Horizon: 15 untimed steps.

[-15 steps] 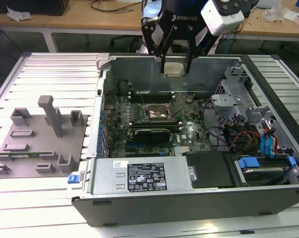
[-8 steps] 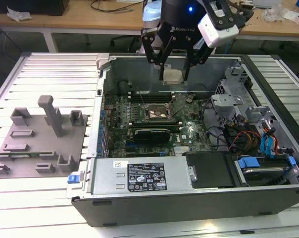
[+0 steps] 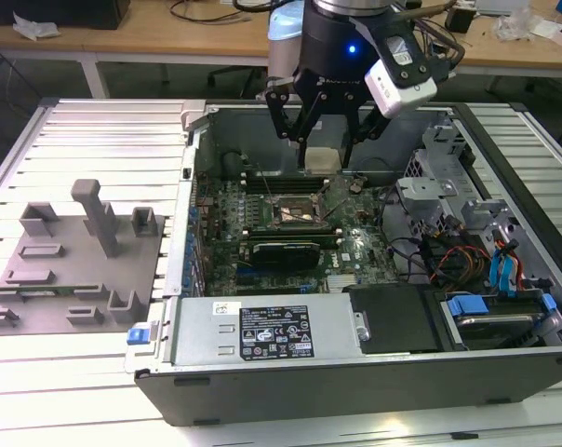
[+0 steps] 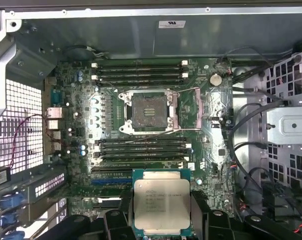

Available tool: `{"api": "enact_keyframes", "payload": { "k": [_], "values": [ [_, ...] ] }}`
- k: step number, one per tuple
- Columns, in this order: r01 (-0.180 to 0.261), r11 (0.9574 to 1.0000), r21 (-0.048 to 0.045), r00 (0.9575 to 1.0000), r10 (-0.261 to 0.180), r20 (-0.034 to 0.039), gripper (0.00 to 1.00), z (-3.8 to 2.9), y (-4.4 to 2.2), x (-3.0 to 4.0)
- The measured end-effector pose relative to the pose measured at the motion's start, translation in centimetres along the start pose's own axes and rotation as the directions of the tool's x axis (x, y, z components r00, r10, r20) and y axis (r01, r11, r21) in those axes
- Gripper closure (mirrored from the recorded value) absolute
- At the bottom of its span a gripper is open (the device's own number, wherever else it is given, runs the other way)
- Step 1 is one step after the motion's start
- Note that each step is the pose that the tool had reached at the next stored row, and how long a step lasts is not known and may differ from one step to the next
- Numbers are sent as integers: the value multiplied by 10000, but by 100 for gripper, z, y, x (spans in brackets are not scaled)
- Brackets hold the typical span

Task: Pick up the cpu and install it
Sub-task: 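Pick up the cpu and move it towards the insertion slot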

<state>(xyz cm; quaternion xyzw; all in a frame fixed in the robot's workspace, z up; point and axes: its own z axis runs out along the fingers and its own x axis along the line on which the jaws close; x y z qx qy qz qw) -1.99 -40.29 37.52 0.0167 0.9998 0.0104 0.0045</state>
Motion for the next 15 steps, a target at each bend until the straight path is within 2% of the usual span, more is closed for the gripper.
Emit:
{"api": "enact_keyframes", "payload": {
  "k": [5, 8, 11, 15],
  "values": [
    [-2, 10000, -1, 10000, 2, 1, 45, 21, 27, 7],
    [-2, 10000, -3, 10000, 2, 2, 45, 121, 97, 32],
    [-2, 10000, -2, 10000, 2, 1, 45, 186, 148, 49],
    [-2, 10000, -1, 10000, 2, 1, 45, 322, 256, 74]
  ]
}}
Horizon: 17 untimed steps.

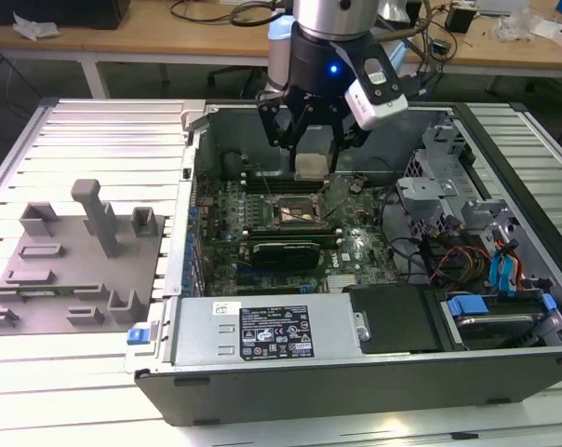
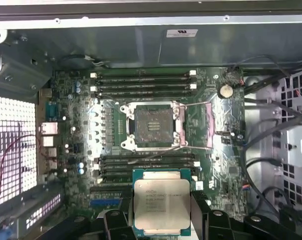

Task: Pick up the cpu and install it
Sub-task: 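Pick up the cpu and move it towards the insertion slot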

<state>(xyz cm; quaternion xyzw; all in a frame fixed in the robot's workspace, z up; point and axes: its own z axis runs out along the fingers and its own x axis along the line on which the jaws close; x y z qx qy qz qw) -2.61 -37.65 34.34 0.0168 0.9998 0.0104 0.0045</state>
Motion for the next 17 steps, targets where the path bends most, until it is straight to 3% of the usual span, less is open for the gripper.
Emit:
{"api": "enact_keyframes", "payload": {
  "k": [5, 12, 17],
  "values": [
    [-1, 10000, 0, 10000, 1, 1, 45, 134, 81, 31],
    [0, 10000, 23, 10000, 0, 2, 45, 257, 87, 33],
    [0, 10000, 23, 10000, 0, 2, 45, 384, 156, 37]
  ]
}}
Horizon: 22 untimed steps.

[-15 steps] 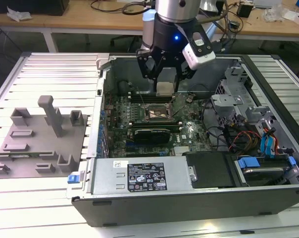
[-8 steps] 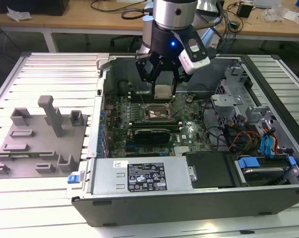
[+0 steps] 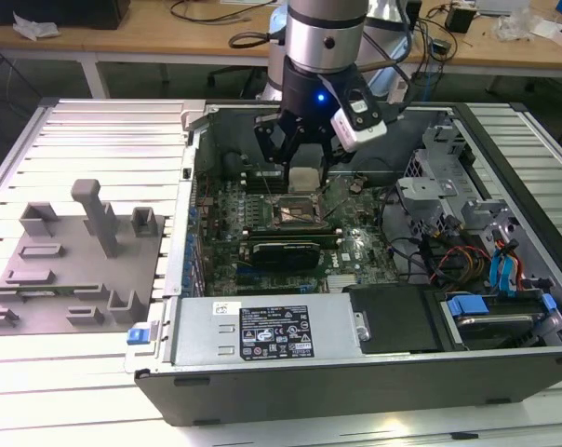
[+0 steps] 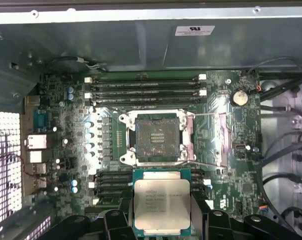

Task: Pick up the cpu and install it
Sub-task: 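Pick up the cpu and move it towards the insertion slot, then place the cpu into insertion slot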

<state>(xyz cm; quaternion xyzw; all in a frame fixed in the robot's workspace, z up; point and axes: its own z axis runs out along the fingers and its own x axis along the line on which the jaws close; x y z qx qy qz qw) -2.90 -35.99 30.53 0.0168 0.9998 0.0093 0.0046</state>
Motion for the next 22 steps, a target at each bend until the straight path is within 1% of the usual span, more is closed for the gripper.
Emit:
{"api": "enact_keyframes", "payload": {
  "k": [1, 3, 4, 6, 7, 8, 9, 10, 11, 13, 22],
  "values": [
    [0, 10000, 1, 10000, 0, 0, 45, 26, 28, 4],
    [0, 10000, 1, 10000, 0, -1, 45, 57, 58, 6],
    [-1, 10000, 0, 10000, 1, 0, 45, 86, 89, 8],
    [0, 10000, 2, 10000, 0, -1, 45, 124, 133, 12],
    [0, 10000, 0, 10000, 0, 0, 45, 157, 163, 19],
    [2, 10000, 0, 10000, -2, -1, 45, 201, 194, 40],
    [0, 10000, -1, 10000, 0, 1, 45, 232, 211, 56],
    [0, 10000, -2, 10000, 0, 1, 45, 277, 233, 71],
    [0, 10000, 1, 10000, 0, -1, 45, 320, 245, 75],
    [0, 10000, 1, 10000, 0, -1, 45, 357, 256, 80],
    [0, 10000, 16, 10000, 0, 0, 45, 366, 257, 81]
  ]
}}
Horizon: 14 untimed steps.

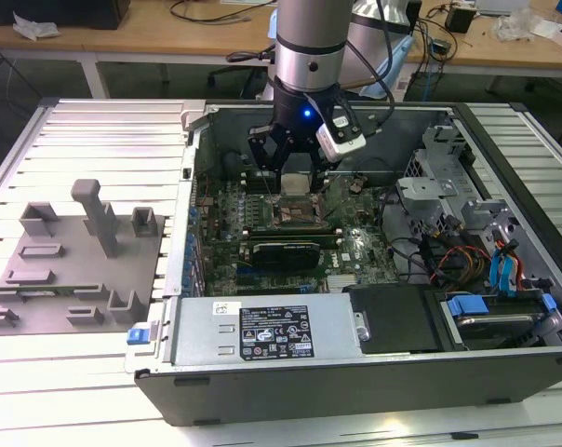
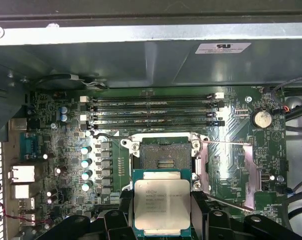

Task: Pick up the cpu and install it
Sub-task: 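Place the cpu into insertion slot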

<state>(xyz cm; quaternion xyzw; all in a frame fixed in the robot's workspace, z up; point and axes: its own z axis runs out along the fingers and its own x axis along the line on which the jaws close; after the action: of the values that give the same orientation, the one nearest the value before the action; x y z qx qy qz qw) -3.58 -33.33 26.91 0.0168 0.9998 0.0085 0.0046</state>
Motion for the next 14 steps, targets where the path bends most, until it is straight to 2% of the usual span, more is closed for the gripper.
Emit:
{"api": "enact_keyframes", "payload": {
  "k": [7, 10, 14],
  "values": [
    [-54, 10000, 1, 10000, 54, 1, 45, 1, 0, 0],
    [-735, 9973, 7, 9973, 735, 12, 45, 5, 0, 0],
    [-1288, 9917, 11, 9917, 1288, 22, 45, 7, 0, 0]
  ]
}}
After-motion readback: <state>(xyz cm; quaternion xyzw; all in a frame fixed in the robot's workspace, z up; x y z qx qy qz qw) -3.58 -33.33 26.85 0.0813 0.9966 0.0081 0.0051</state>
